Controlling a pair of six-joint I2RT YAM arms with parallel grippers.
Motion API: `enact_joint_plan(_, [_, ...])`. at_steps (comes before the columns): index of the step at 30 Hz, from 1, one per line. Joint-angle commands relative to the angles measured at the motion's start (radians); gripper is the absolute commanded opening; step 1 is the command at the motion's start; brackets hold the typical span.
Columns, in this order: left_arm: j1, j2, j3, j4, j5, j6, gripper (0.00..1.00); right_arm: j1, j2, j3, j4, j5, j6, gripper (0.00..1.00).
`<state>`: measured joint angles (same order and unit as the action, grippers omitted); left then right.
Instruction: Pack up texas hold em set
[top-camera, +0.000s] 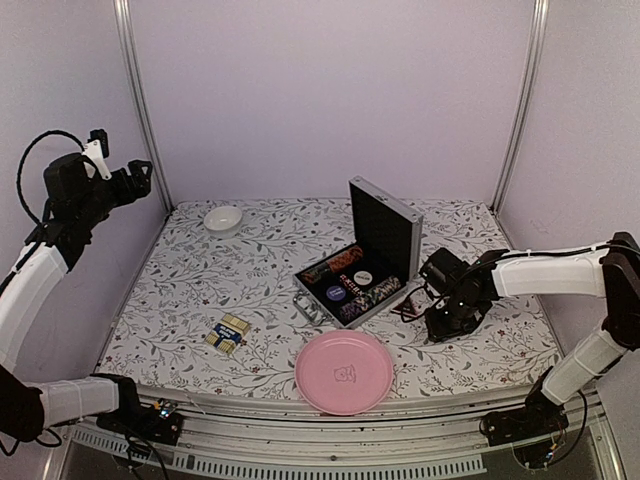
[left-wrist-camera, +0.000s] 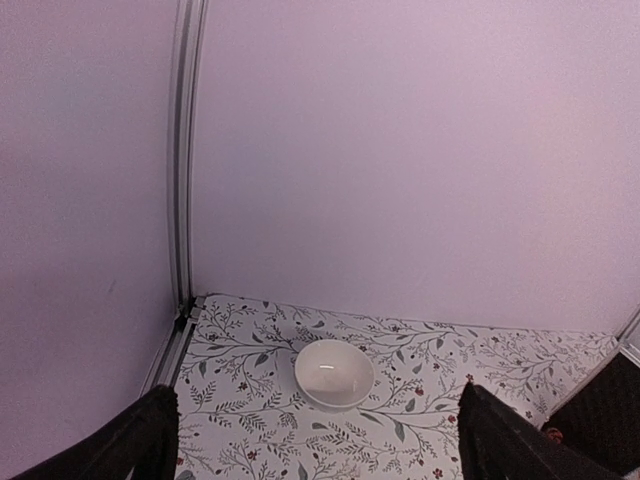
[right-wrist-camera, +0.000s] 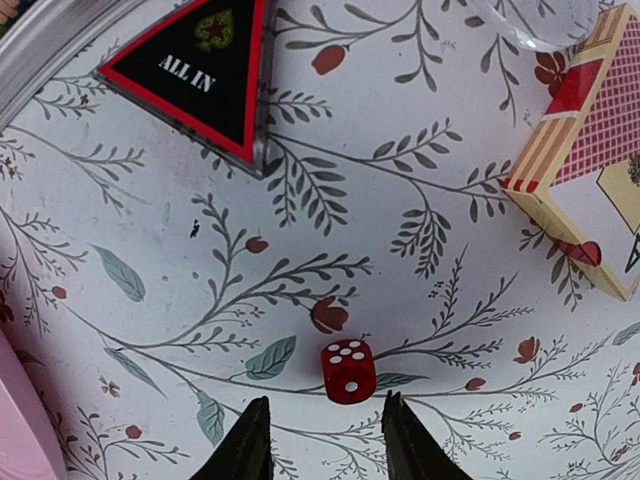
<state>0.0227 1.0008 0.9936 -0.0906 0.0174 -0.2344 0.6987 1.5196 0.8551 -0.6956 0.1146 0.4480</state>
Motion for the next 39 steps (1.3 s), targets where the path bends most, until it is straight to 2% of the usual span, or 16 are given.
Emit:
enact_joint_plan(1, [0.008, 0.001, -0.007, 0.012, 0.007, 0.012, 0.97, -0.014, 0.029, 0.009, 0.000, 0.039, -0.010, 0.35])
enact_joint_plan(5, [0.008, 0.003, -0.007, 0.014, 0.012, 0.009, 0.97, -0.016, 0.047, 0.012, 0.000, 0.052, -0.009, 0.30])
enact_joint_plan(22, [0.010, 0.001, -0.005, 0.013, 0.022, 0.006, 0.97, -0.018, 0.080, 0.037, 0.012, 0.059, -0.024, 0.21])
enact_joint_plan(39, [0.010, 0.003, -0.005, 0.013, 0.029, 0.003, 0.97, -0.017, 0.085, 0.041, 0.015, 0.063, -0.023, 0.22])
